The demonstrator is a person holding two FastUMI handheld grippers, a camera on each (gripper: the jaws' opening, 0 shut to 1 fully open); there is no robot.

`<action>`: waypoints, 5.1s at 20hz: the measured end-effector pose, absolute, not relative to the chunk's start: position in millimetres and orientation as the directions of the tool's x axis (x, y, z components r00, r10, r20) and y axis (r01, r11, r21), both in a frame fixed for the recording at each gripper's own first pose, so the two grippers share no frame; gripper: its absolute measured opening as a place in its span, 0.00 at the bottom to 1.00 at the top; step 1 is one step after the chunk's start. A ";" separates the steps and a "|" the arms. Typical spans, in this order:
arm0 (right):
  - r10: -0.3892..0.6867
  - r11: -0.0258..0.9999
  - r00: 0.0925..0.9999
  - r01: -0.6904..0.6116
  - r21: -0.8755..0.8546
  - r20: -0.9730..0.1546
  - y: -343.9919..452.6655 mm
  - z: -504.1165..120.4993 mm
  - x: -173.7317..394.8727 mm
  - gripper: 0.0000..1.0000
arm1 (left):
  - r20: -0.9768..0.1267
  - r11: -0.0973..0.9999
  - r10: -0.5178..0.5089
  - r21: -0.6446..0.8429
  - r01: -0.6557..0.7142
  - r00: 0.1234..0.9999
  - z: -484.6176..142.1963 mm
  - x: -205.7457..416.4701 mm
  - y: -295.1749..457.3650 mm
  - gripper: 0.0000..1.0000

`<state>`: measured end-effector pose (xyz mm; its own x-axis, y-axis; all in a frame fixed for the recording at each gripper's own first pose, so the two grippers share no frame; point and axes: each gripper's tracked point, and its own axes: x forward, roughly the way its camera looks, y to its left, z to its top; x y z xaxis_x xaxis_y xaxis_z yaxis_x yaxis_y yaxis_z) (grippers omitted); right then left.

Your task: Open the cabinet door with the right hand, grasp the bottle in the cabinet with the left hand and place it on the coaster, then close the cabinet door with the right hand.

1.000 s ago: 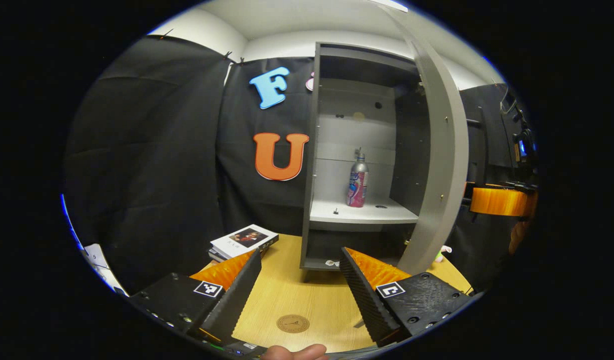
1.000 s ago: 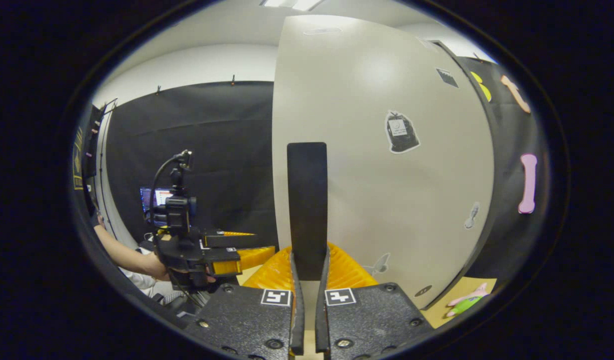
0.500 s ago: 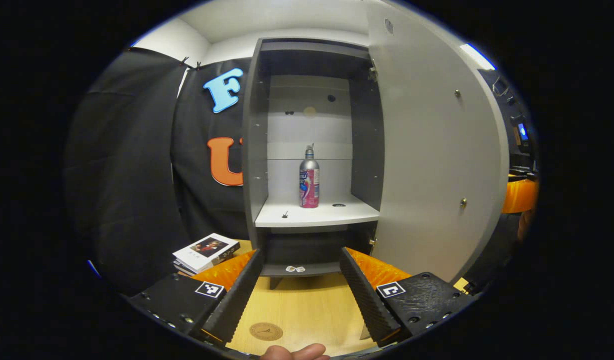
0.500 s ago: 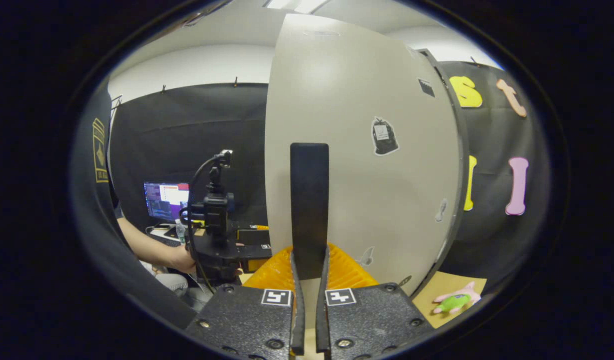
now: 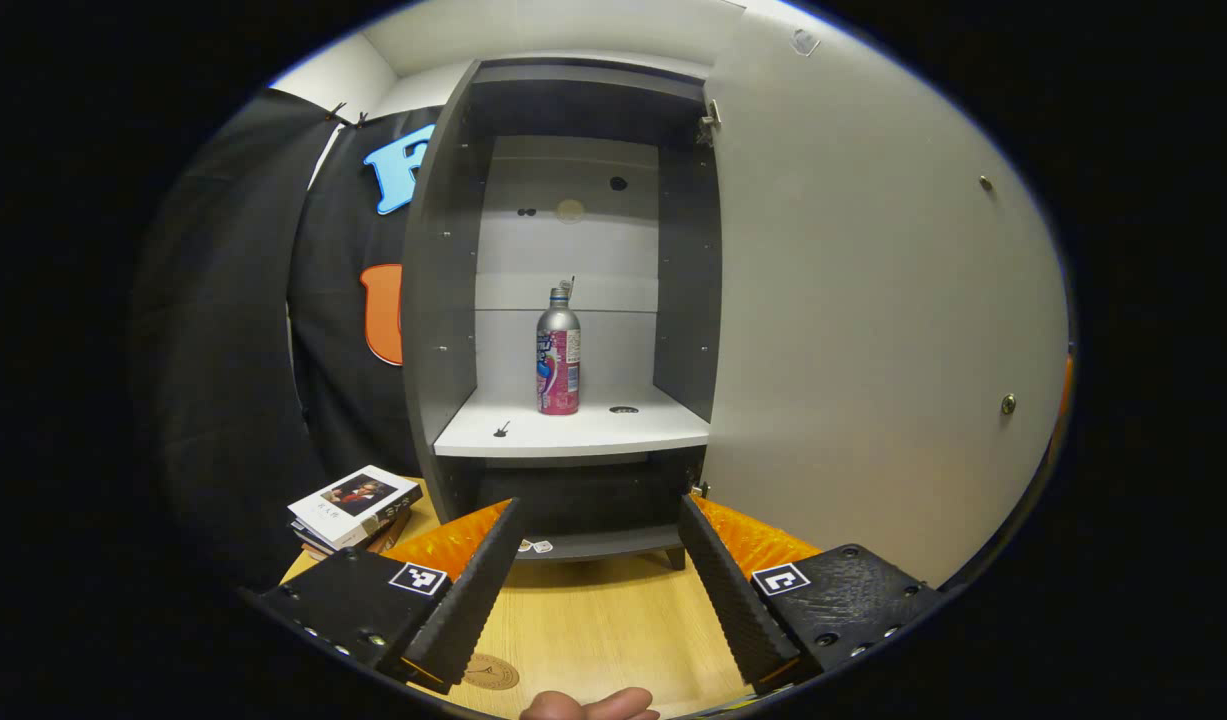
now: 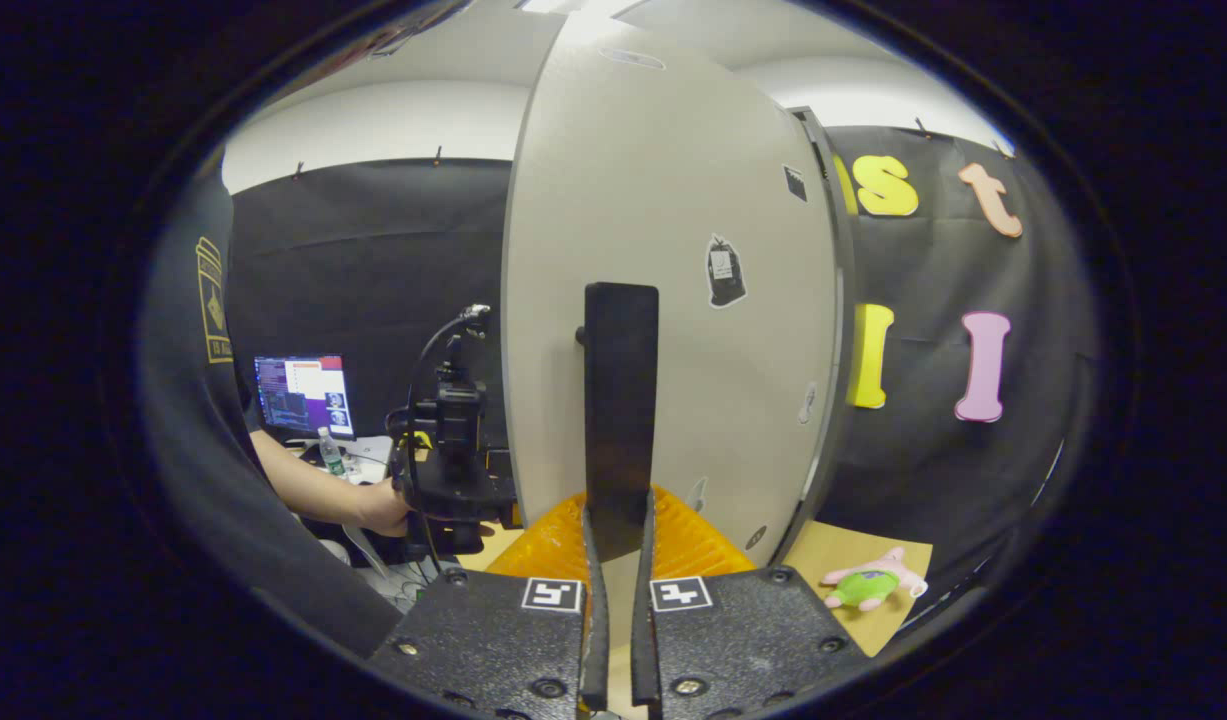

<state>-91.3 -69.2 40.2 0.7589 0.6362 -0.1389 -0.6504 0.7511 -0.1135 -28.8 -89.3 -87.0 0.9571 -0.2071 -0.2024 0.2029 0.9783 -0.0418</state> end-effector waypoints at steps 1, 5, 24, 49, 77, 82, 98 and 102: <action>0.619 0.763 0.773 -0.633 -0.126 -0.135 -71.6 40.5 -89.9 0.13 | -0.203 0.976 -0.218 -0.043 0.213 0.955 -88.3 -26.2 -92.6 0.95; 0.567 0.809 0.815 -0.578 -0.103 -0.121 -77.6 40.3 -89.3 0.14 | -0.207 0.967 -0.256 -0.050 0.251 0.944 -94.4 -14.6 -106.5 0.95; 0.110 0.989 0.992 -0.115 0.089 0.061 -155.1 38.1 -91.7 0.98 | -0.132 0.989 -0.088 0.111 0.103 0.987 -89.6 139.4 -101.3 0.96; -0.223 0.932 0.975 0.214 0.291 -0.001 -211.4 12.9 -90.2 1.00 | -0.072 0.997 -0.006 0.081 0.012 0.997 -43.4 302.0 -73.1 0.96; -0.108 0.962 0.994 0.106 0.251 -0.006 -215.6 19.8 -73.0 1.00 | -0.056 0.995 0.075 0.063 -0.071 0.996 -14.8 193.4 -12.3 0.77; -0.071 0.967 0.997 0.077 0.243 -0.033 -217.7 9.0 -59.4 1.00 | -0.058 0.994 0.110 0.031 -0.108 0.992 -8.6 120.4 14.6 0.77; -0.240 0.936 0.968 0.250 0.247 -0.071 -226.5 -13.0 -19.6 1.00 | -0.073 0.996 0.078 0.054 -0.074 0.994 -116.6 -26.3 51.1 0.77; -0.251 0.952 0.964 0.262 0.159 -0.082 -215.1 -17.6 -14.4 1.00 | -0.093 0.998 0.053 0.035 -0.049 0.994 -158.4 -38.2 50.0 0.77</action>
